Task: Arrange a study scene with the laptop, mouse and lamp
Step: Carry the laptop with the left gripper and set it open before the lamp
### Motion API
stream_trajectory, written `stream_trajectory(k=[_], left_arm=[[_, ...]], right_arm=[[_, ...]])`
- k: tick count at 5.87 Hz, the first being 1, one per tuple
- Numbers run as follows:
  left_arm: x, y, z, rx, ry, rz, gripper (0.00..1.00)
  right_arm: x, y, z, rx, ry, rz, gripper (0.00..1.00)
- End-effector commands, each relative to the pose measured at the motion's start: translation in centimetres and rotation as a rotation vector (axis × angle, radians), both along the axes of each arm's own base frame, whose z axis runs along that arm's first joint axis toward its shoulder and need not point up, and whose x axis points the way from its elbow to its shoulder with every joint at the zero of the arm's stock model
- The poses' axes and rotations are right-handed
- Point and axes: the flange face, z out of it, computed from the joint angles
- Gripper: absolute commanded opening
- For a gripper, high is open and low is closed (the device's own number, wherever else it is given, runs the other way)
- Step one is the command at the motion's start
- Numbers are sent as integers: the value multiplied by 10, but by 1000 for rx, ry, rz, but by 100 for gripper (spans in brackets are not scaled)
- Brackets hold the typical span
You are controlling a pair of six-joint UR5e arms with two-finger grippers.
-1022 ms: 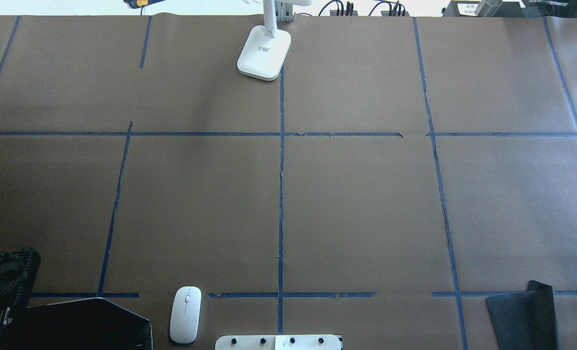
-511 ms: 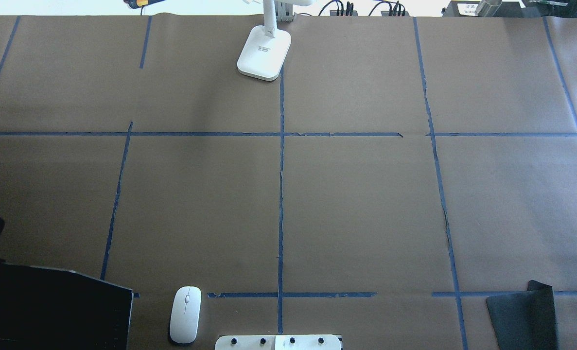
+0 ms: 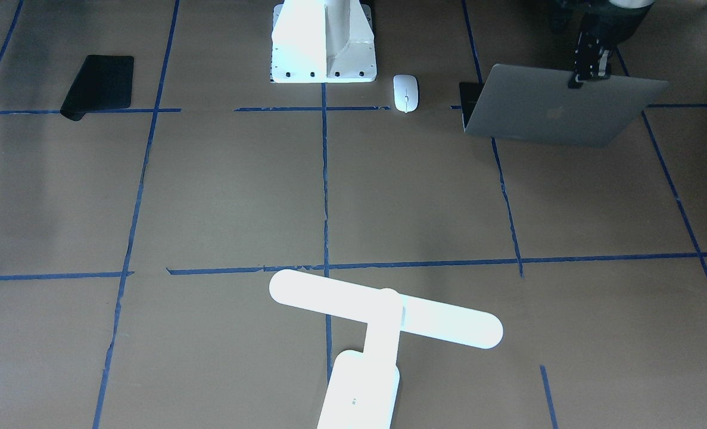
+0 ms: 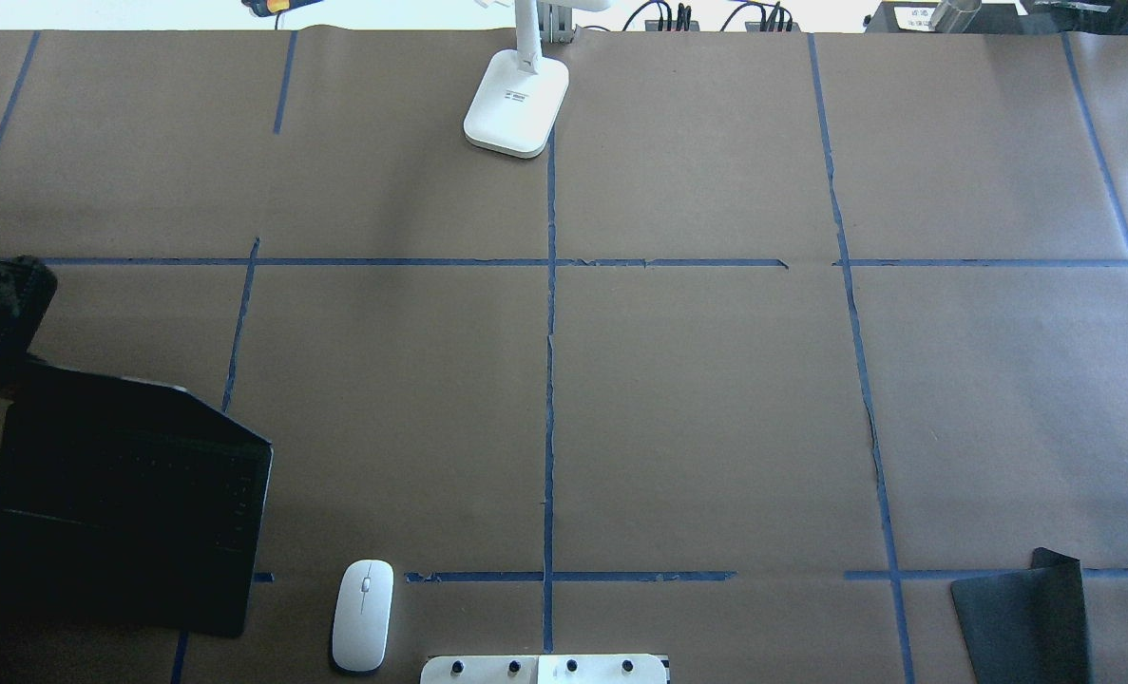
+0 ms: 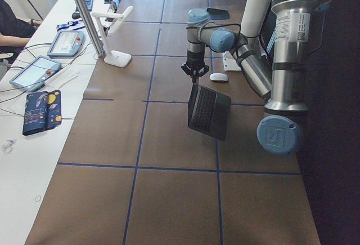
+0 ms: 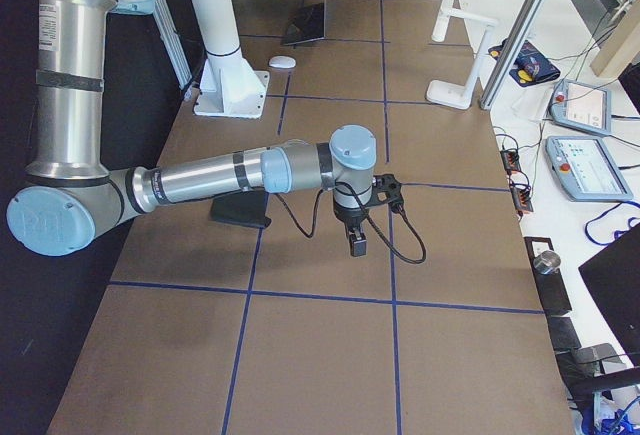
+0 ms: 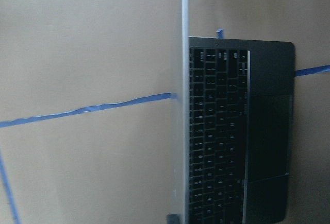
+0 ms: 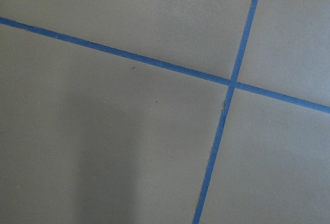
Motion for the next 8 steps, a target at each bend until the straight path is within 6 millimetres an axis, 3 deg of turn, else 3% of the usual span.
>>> stream_trajectory(k=[1,3,5,6,7,8], left_arm=[[36,-74,-26,-13,6,-46,0],[84,-126,-83,-127,70,-226,0],[174,-151,-100,-192,185,-300,0],[202,-159,-124,-187,202,-286,0],[218,-173,-156,-180,214,-283,0],[226,-182,-170,-177,213,-281,0]], right_arm=[[0,0,0,0,0,0,100],[0,0,-1,1,0,1,100],[0,0,-1,4,0,0,100],[0,0,-1,2,-2,-1,100],[0,0,-1,2,-5,0,100],[0,0,-2,2,-6,0,100]])
